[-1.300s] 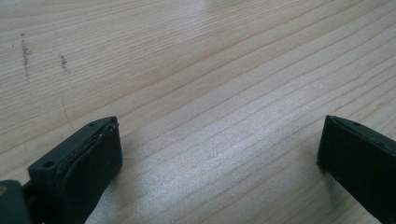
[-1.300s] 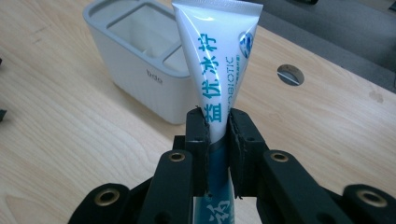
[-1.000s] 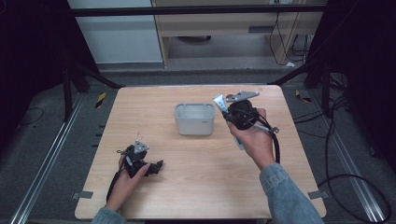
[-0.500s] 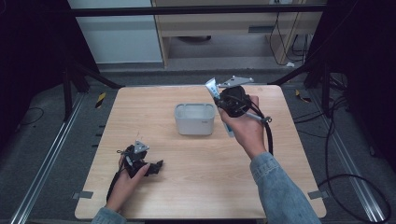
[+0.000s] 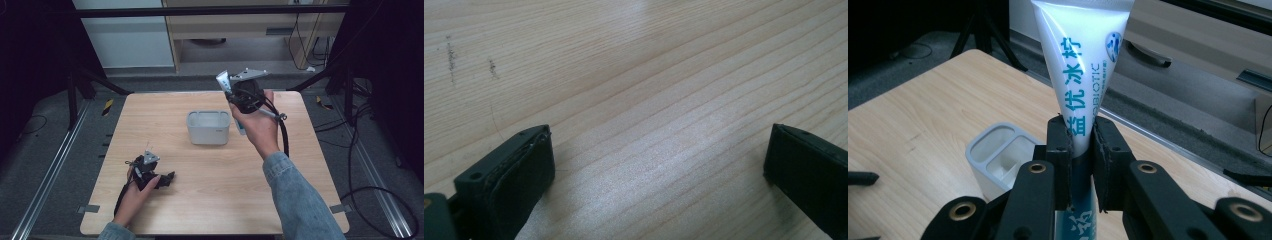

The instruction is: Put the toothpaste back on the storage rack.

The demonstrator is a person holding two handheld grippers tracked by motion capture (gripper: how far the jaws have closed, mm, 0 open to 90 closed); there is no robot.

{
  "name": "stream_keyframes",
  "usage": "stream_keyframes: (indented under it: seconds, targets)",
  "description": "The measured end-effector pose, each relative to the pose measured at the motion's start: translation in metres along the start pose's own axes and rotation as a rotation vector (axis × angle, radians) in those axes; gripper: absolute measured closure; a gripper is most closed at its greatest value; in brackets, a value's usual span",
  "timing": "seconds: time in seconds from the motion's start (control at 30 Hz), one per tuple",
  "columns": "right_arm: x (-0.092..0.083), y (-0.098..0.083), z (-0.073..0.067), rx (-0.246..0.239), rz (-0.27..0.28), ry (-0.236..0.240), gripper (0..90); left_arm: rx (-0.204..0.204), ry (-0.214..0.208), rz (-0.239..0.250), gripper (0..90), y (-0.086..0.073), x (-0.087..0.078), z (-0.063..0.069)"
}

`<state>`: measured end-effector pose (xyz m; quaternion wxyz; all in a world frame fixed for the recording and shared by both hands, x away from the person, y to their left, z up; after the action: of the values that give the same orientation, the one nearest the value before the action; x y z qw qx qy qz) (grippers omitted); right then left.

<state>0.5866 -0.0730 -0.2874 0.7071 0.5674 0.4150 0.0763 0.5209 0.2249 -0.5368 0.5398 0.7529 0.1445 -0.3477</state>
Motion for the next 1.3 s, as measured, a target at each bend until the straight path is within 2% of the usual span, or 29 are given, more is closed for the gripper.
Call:
stream_keyframes:
  seconds: [0.37, 0.57, 0.73, 0.9, 1.07, 1.3]
  targets:
    - [0.017, 0.015, -0.004, -0.006, 0.021, -0.001, 79.3, -0.001, 0.001, 0.0, 0.0, 0.0, 0.0, 0.0]
    - [0.025, 0.027, -0.006, -0.003, 0.064, 0.002, 79.3, 0.001, 0.001, -0.001, 0.0, 0.0, 0.0, 0.0]
    - [0.03, 0.036, -0.001, -0.001, 0.114, -0.022, 79.3, 0.001, 0.001, -0.001, 0.0, 0.0, 0.0, 0.0]
    - [0.041, 0.037, 0.004, 0.016, 0.127, -0.033, 79.3, 0.001, 0.001, -0.001, 0.0, 0.0, 0.0, 0.0]
    - [0.05, 0.035, 0.009, 0.041, 0.143, -0.077, 79.3, 0.002, 0.0, -0.001, 0.0, 0.0, 0.0, 0.0]
    - [0.062, 0.035, 0.007, 0.046, 0.164, -0.098, 79.2, 0.003, -0.001, -0.001, 0.0, 0.0, 0.0, 0.0]
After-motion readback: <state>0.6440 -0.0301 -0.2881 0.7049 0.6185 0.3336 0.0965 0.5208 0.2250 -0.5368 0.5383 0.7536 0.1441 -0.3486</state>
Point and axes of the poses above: each handheld gripper's, and its own axes: x roughly forward along the jaws, y roughly out of its top, z roughly to its right, the point moved 4 cm from there along x, roughly forward along the jaws, and after that the axes turned 13 degrees about y, right-handed, at the moved point
